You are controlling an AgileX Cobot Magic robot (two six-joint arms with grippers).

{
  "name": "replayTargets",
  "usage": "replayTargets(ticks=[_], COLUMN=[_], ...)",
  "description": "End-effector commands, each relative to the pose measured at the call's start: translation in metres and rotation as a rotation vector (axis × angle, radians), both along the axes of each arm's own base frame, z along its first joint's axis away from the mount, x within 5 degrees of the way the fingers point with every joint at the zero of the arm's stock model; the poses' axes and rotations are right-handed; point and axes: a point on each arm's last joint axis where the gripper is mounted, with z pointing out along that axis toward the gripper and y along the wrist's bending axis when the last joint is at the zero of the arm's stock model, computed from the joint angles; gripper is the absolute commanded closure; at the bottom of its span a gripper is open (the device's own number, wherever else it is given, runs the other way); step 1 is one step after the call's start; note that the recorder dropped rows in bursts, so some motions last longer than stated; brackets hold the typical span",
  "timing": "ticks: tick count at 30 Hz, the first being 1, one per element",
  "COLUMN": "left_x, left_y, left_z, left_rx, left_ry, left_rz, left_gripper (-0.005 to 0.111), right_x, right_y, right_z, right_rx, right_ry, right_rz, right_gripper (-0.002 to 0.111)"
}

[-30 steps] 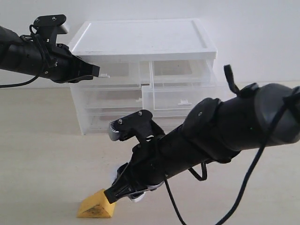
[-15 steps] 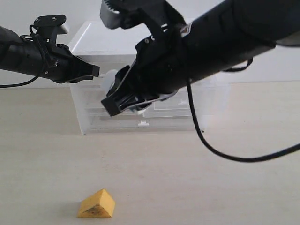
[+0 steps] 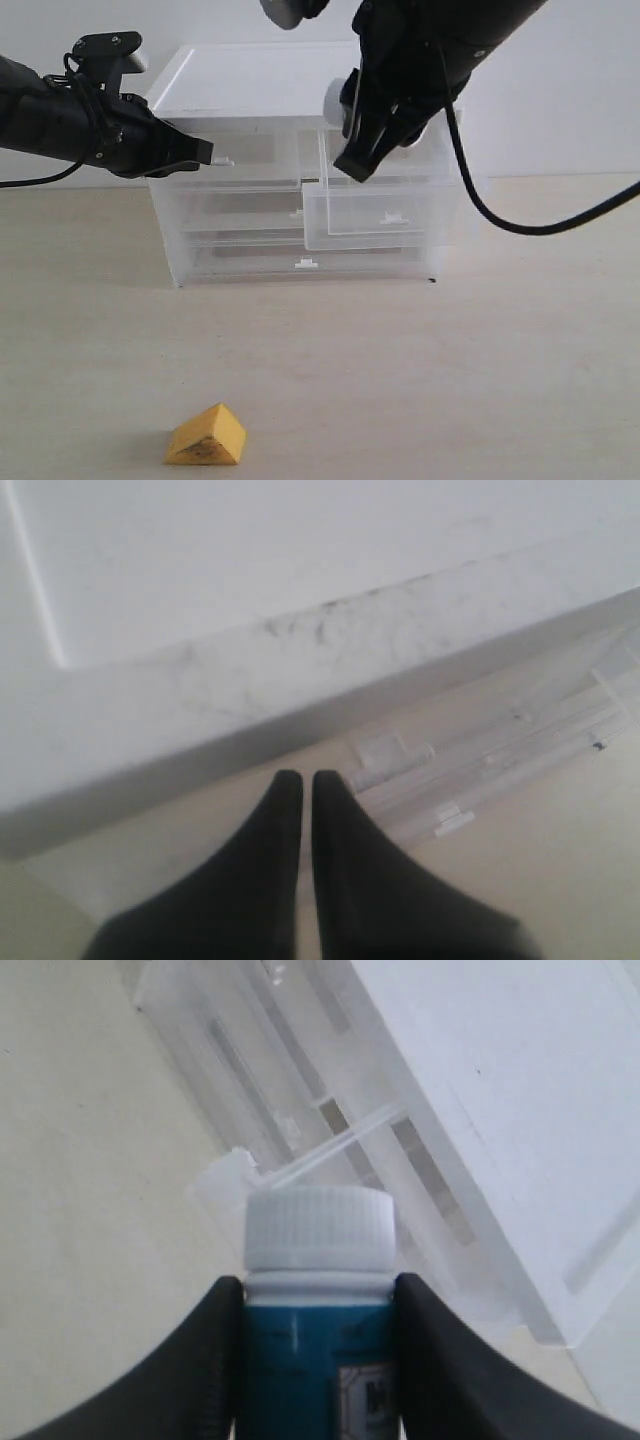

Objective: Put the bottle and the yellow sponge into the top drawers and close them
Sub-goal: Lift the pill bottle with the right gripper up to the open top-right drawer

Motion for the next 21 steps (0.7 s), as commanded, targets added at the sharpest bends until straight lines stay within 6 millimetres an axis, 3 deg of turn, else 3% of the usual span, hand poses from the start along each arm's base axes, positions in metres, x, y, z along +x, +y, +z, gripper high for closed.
replayTargets(ticks=[1,7,21], left_x=[-0.001,-0.001,-0.001], left_y=[-0.001,-0.001,-0.001], left_z=[0.000,0.000,0.000], left_rx=[0.003,0.003,0.003], left_ry=[0.002,0.002,0.002], left_rz=[-0.012,-0.012,-0.012], left_gripper=[0.103,0.103,0.103], right_x=[0.024,0.060,0.086], right_y=[-0.009,-0.028,-0.007], right_z=[-0.010,-0.036,-0.069], right_rx=[-0.074,-0.140,-0.117], right_ry=[-0.024,0.005,-0.031], right_rz=[-0.016,-0.066,-0.015], right_gripper=[0.108,0.108,0.108])
